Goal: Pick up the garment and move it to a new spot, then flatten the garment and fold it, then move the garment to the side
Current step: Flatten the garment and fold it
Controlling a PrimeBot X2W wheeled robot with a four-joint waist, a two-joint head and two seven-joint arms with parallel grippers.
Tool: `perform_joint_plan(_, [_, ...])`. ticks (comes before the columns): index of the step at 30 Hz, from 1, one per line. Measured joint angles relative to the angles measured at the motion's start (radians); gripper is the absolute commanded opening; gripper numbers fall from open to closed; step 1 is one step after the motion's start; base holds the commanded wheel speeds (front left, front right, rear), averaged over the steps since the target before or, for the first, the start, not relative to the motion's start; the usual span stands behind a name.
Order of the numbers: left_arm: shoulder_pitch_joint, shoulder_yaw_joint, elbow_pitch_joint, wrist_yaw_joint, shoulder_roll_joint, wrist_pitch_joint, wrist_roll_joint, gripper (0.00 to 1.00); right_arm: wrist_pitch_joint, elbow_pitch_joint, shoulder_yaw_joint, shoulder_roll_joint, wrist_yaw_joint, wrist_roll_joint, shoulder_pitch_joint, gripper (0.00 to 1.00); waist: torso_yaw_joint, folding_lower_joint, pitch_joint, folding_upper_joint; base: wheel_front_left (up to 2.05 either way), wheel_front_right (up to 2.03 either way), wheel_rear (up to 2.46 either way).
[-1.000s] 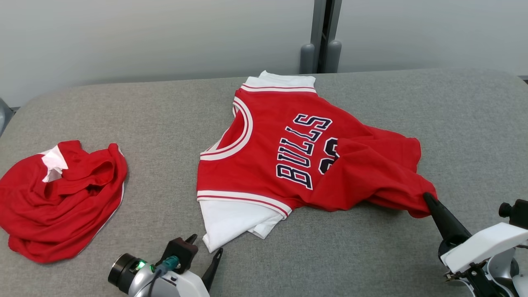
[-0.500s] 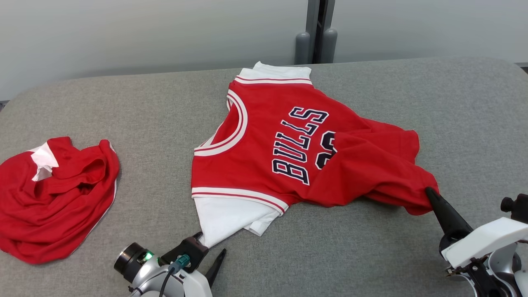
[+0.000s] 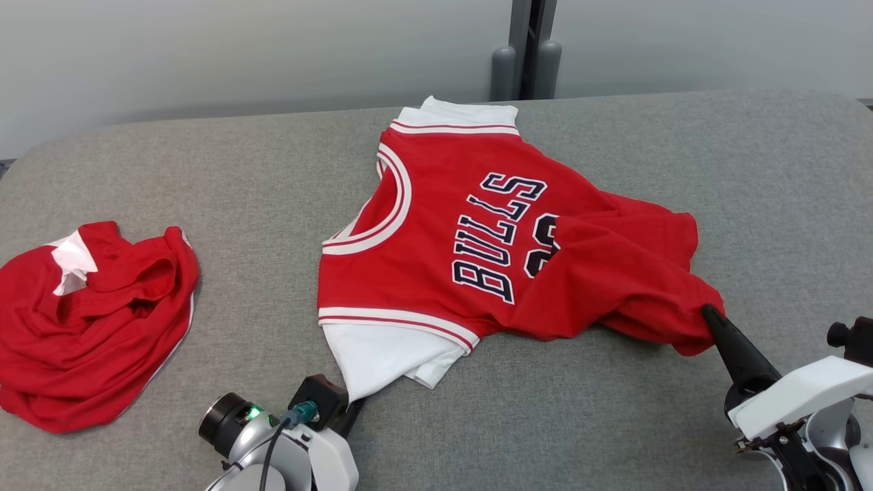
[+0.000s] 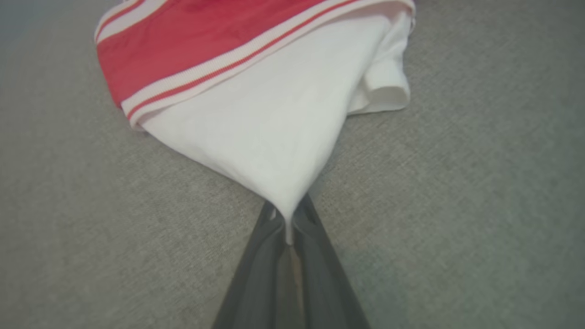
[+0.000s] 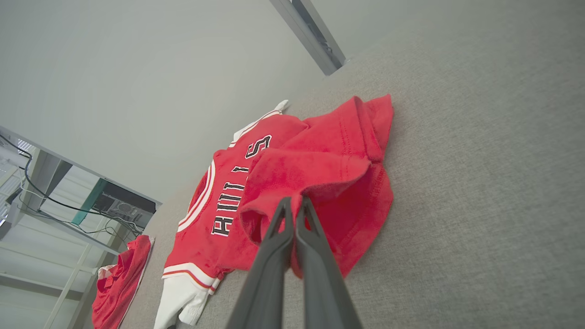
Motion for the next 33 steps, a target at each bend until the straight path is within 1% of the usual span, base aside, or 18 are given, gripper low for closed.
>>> perform_joint_plan(5, [0.025,0.04,-0.018,-0.05,-0.012,0.029,-0.097,0.0,0.0,0.003,-0.001,0.004,0.0,-0.006,0.002,0.0,0.01,0.0001,-0.017,0.0,0.0,0.0,0.0])
perform_joint_plan(7, [0.053,0.063,-0.048,-0.074,-0.018,0.049,-0.162,0.0,-0.002,0.005,0.0,0.004,0.0,-0.009,0.002,0.0,0.015,0.0,-0.027,0.0,0.0,0.0,0.0])
perform_joint_plan(9, [0.078,0.086,-0.095,-0.095,-0.025,0.07,-0.232,0.0,-0.003,0.007,0.003,0.004,0.0,-0.011,0.003,0.0,0.019,0.0,-0.039,0.0,0.0,0.0,0.0])
perform_joint_plan(12, [0.11,0.128,-0.205,-0.111,-0.026,0.109,-0.365,0.0,-0.007,0.009,0.011,0.002,0.0,-0.02,0.004,0.0,0.023,0.0,-0.058,0.0,0.0,0.0,0.0])
perform_joint_plan(15, [0.145,0.163,-0.342,-0.113,-0.009,0.158,-0.504,0.0,-0.01,0.011,0.012,-0.002,0.0,-0.02,0.004,0.0,0.026,0.0,-0.079,0.0,0.0,0.0,0.0])
perform_joint_plan(16, [0.145,0.163,-0.342,-0.113,-0.009,0.158,-0.504,0.0,-0.01,0.011,0.012,-0.002,0.0,-0.02,0.004,0.0,0.026,0.0,-0.079,0.0,0.0,0.0,0.0])
perform_joint_plan(23, [0.214,0.238,-0.681,-0.116,0.05,0.277,-0.84,0.0,-0.001,0.008,-0.013,-0.03,0.0,-0.014,-0.018,0.0,0.026,0.0,-0.129,0.0,0.0,0.0,0.0])
perform_joint_plan(26, [0.236,0.29,-0.792,-0.116,0.066,0.322,-0.983,0.0,0.012,-0.007,-0.031,-0.034,0.0,0.01,-0.051,0.0,0.023,0.0,-0.147,0.0,0.0,0.0,0.0])
perform_joint_plan(28, [0.233,0.332,-0.846,-0.116,0.077,0.342,-1.051,0.0,0.021,-0.012,-0.046,-0.041,0.0,0.014,-0.081,0.0,0.019,0.0,-0.152,0.0,0.0,0.0,0.0])
perform_joint_plan(29, [0.221,0.378,-0.879,-0.1,0.09,0.353,-1.105,0.0,0.026,-0.013,-0.062,-0.043,0.0,0.016,-0.115,0.0,0.015,0.0,-0.156,0.0,0.0,0.0,0.0])
perform_joint_plan(31, [0.198,0.418,-0.902,-0.074,0.098,0.361,-1.149,0.0,0.027,-0.012,-0.086,-0.04,0.0,0.025,-0.152,0.0,0.011,0.0,-0.16,0.0,0.0,0.0,0.0])
perform_joint_plan(33, [0.169,0.464,-0.913,-0.033,0.098,0.358,-1.187,0.0,0.026,-0.007,-0.115,-0.038,0.0,0.027,-0.189,0.0,0.007,0.0,-0.164,0.0,0.0,0.0,0.0])
